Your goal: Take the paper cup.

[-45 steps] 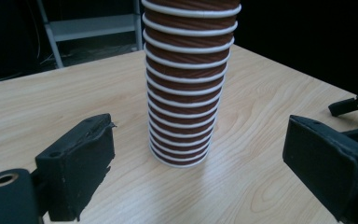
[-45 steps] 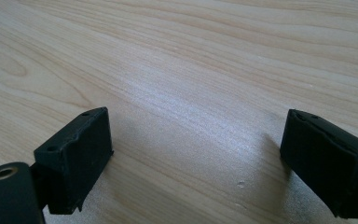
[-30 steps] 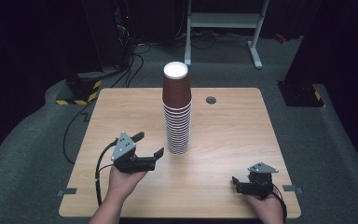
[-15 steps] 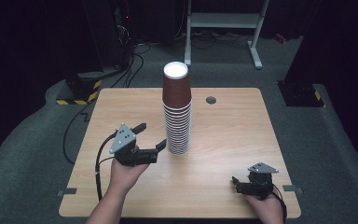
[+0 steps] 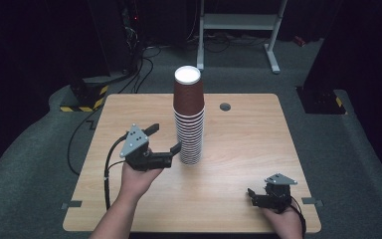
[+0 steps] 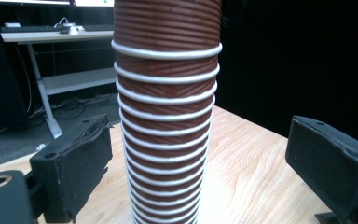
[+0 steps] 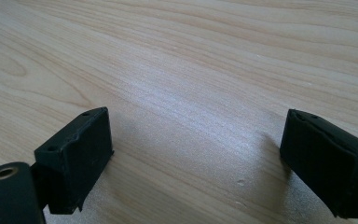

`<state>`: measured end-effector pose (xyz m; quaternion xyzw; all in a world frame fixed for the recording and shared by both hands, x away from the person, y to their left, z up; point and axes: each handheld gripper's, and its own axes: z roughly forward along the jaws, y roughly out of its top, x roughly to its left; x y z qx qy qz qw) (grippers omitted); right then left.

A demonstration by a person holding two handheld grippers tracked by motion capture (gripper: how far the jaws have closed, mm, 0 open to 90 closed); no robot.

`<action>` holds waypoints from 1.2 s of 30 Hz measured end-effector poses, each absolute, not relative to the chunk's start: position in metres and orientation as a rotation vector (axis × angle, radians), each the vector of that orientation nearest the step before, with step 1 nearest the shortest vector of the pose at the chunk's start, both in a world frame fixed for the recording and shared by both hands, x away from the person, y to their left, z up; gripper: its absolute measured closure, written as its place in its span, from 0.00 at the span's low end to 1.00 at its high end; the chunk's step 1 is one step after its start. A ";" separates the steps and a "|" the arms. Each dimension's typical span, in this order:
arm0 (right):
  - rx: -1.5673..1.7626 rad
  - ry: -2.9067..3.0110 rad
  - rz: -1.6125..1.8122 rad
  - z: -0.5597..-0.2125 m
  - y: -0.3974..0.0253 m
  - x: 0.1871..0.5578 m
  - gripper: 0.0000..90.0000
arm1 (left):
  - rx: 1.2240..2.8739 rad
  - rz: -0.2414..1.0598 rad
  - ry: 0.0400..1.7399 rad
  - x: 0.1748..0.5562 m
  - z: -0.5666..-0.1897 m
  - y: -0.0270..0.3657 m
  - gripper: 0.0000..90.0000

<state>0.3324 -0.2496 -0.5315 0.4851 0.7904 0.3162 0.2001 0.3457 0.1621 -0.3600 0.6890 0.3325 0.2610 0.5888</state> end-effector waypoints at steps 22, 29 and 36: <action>1.355 2.208 0.883 -0.532 -0.250 0.332 0.10 | 1.598 0.626 0.736 0.373 -0.323 0.148 0.07; 1.355 2.208 0.883 -0.532 -0.250 0.332 0.10 | 1.593 0.620 0.728 0.386 -0.309 0.146 0.05; 1.356 2.207 0.883 -0.532 -0.250 0.332 0.10 | 1.596 0.610 0.718 0.398 -0.297 0.144 0.05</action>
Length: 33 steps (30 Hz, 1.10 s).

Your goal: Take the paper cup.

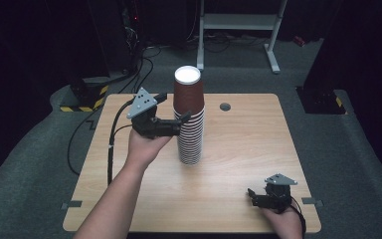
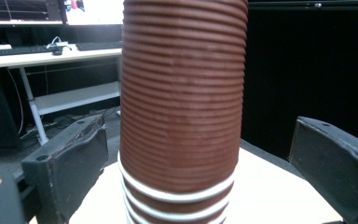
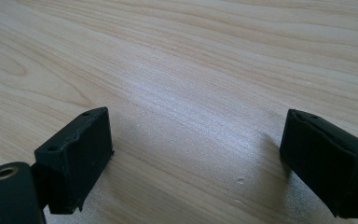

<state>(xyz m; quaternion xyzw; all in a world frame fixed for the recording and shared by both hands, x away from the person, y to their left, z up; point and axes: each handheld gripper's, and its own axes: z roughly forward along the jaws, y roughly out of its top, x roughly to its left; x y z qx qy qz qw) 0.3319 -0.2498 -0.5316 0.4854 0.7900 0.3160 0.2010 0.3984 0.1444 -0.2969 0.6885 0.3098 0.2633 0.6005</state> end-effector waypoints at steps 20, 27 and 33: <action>1.362 2.204 0.883 -0.532 -0.250 0.332 0.10 | 1.598 0.613 0.731 0.429 -0.278 0.123 0.00; 1.362 2.204 0.883 -0.532 -0.250 0.331 0.10 | 1.604 0.624 0.733 0.432 -0.278 0.117 0.00; 1.362 2.204 0.883 -0.532 -0.250 0.331 0.10 | 1.594 0.615 0.743 0.435 -0.275 0.117 0.00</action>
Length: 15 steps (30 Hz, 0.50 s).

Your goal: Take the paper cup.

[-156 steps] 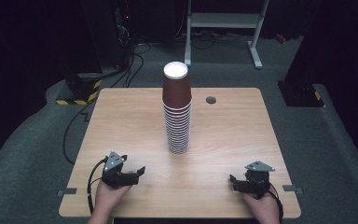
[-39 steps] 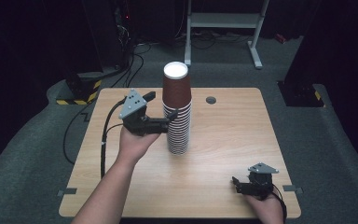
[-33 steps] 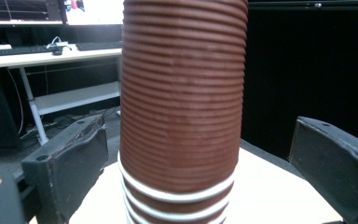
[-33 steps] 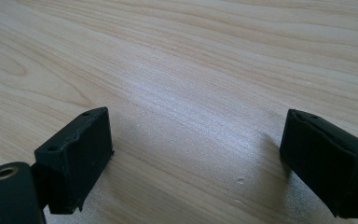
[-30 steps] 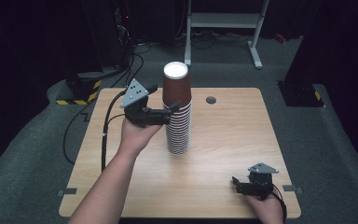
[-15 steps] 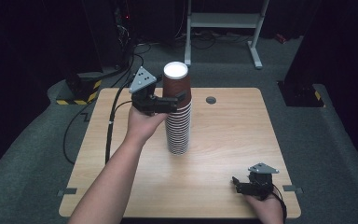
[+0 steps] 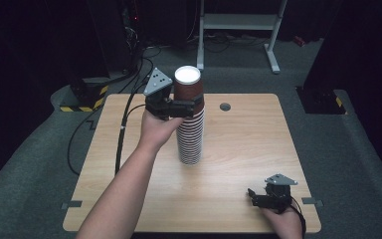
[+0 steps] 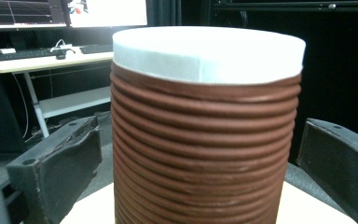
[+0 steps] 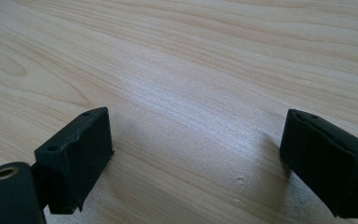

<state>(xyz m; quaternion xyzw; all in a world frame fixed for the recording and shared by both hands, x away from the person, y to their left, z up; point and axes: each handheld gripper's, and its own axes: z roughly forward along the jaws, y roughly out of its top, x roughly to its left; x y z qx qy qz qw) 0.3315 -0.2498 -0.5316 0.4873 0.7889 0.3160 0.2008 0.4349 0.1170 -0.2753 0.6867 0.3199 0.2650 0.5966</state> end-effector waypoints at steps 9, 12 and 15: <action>1.362 2.205 0.882 -0.532 -0.250 0.331 0.10 | 1.597 0.608 0.737 0.438 -0.275 0.116 0.01; 1.363 2.205 0.883 -0.532 -0.250 0.331 0.10 | 1.594 0.608 0.735 0.438 -0.275 0.117 0.00; 1.364 2.205 0.883 -0.532 -0.250 0.331 0.10 | 1.601 0.616 0.736 0.438 -0.275 0.116 0.00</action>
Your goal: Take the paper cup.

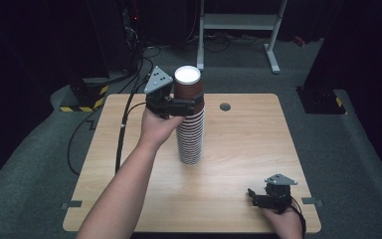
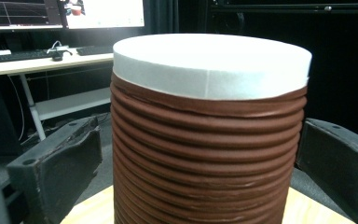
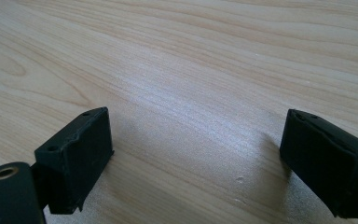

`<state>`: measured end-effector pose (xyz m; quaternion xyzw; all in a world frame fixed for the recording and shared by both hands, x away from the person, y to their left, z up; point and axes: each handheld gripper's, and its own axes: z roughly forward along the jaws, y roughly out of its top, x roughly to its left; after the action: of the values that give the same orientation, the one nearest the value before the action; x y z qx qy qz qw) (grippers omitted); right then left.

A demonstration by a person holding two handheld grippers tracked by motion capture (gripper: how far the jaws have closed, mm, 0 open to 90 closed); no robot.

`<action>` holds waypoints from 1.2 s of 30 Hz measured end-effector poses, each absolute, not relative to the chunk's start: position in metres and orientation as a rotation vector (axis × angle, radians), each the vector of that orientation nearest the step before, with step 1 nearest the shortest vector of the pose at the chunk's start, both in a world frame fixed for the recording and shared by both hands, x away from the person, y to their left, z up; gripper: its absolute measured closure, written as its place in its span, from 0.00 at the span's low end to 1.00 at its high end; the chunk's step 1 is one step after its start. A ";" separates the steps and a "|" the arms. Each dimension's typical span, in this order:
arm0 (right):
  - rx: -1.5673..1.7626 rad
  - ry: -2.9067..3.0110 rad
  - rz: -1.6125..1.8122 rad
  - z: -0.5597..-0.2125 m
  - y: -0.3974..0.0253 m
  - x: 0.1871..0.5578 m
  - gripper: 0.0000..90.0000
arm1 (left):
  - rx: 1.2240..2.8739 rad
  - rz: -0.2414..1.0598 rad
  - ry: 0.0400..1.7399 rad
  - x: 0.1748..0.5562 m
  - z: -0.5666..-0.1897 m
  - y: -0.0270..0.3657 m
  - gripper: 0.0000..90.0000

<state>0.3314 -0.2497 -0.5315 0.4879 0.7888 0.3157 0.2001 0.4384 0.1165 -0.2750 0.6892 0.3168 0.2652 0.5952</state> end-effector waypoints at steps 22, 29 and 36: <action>1.357 2.207 0.885 -0.532 -0.250 0.331 0.10 | 1.602 0.604 0.716 0.437 -0.278 0.121 0.19; 1.357 2.207 0.884 -0.532 -0.250 0.331 0.10 | 1.585 0.608 0.708 0.437 -0.279 0.121 0.20; 1.356 2.207 0.884 -0.532 -0.250 0.331 0.10 | 1.564 0.606 0.710 0.437 -0.278 0.121 0.20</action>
<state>0.3310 -0.2504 -0.5316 0.4854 0.7899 0.3163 0.2011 0.4373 0.1215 -0.2778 0.6784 0.3078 0.2628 0.6132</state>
